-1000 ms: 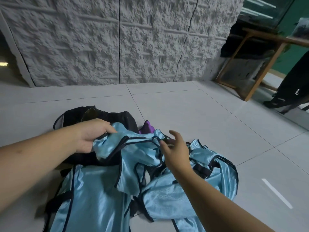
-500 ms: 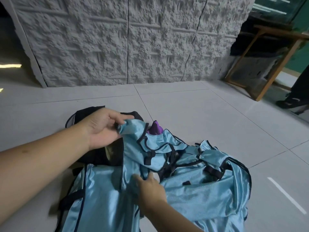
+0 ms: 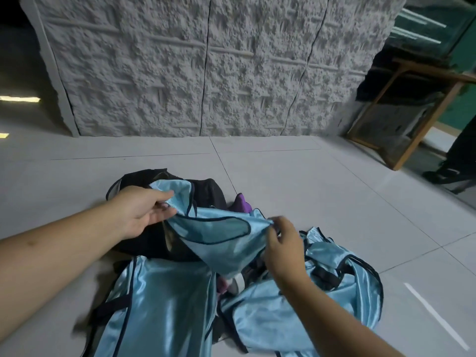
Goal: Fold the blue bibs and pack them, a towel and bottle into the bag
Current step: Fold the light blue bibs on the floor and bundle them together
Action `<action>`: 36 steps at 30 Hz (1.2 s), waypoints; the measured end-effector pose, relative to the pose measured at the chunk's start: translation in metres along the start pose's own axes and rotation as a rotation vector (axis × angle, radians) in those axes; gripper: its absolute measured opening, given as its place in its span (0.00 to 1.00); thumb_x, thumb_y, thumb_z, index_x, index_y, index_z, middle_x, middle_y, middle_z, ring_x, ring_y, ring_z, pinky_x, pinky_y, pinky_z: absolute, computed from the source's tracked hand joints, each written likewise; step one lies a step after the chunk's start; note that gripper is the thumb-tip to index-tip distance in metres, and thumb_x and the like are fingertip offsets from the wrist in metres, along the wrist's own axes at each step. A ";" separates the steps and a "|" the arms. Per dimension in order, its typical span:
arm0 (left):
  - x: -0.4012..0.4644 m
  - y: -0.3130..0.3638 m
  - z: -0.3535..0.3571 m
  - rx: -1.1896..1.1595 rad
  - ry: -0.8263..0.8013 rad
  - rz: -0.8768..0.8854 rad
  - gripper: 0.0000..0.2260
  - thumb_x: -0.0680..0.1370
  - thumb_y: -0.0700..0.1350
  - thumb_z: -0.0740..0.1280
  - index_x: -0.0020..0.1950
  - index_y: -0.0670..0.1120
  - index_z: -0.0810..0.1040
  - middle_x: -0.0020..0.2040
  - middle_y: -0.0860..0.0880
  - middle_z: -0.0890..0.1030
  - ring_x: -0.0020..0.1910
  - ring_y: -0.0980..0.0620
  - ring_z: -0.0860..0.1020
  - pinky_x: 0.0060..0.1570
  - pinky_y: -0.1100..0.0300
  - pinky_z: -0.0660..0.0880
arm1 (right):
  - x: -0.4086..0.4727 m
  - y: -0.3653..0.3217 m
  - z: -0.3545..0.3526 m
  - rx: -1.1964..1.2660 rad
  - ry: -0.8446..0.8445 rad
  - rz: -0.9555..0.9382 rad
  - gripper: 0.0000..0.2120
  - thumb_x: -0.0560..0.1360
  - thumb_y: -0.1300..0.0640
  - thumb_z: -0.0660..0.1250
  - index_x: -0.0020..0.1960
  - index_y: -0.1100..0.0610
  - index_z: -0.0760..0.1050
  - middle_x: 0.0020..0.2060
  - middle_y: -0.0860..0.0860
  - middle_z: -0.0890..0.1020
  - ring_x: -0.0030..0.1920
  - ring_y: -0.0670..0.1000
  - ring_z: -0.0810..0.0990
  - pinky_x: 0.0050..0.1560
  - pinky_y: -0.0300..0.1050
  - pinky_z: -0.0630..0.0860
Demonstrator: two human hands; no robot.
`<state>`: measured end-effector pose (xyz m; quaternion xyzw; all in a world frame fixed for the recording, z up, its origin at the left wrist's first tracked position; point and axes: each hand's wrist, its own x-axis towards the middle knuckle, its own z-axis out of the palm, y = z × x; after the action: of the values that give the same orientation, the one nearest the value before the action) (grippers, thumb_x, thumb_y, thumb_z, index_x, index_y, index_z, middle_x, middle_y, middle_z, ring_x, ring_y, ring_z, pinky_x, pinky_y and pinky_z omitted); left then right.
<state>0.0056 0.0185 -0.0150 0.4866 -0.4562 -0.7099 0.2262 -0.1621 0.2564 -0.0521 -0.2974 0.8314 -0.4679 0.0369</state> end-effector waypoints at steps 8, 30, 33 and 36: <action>-0.021 0.032 0.001 0.007 0.018 0.310 0.07 0.75 0.41 0.74 0.51 0.42 0.84 0.47 0.44 0.88 0.48 0.45 0.85 0.54 0.51 0.81 | 0.067 -0.084 -0.078 0.396 0.191 0.040 0.08 0.78 0.65 0.59 0.44 0.61 0.77 0.33 0.56 0.75 0.33 0.50 0.71 0.34 0.44 0.66; -0.145 0.210 0.025 -0.413 -0.300 0.714 0.19 0.71 0.40 0.76 0.61 0.36 0.80 0.56 0.38 0.85 0.51 0.44 0.86 0.50 0.51 0.83 | 0.110 -0.210 -0.207 0.711 0.427 -0.071 0.10 0.79 0.61 0.56 0.46 0.57 0.76 0.39 0.55 0.77 0.41 0.54 0.74 0.42 0.51 0.74; -0.164 0.228 0.019 -0.335 -0.257 0.847 0.09 0.71 0.35 0.72 0.50 0.42 0.83 0.41 0.46 0.85 0.39 0.49 0.84 0.38 0.57 0.79 | 0.110 -0.221 -0.220 0.697 0.466 -0.083 0.11 0.79 0.60 0.55 0.46 0.55 0.75 0.40 0.54 0.77 0.42 0.54 0.74 0.42 0.51 0.74; -0.171 0.235 0.017 -0.097 -0.072 1.056 0.10 0.66 0.30 0.62 0.40 0.39 0.81 0.37 0.46 0.80 0.37 0.48 0.78 0.35 0.60 0.72 | 0.111 -0.229 -0.229 0.643 0.533 -0.094 0.11 0.82 0.58 0.55 0.47 0.53 0.75 0.42 0.53 0.78 0.42 0.53 0.75 0.42 0.48 0.74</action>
<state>0.0340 0.0436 0.2738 0.1548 -0.6132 -0.5359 0.5593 -0.2254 0.2830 0.2835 -0.1770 0.6090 -0.7653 -0.1102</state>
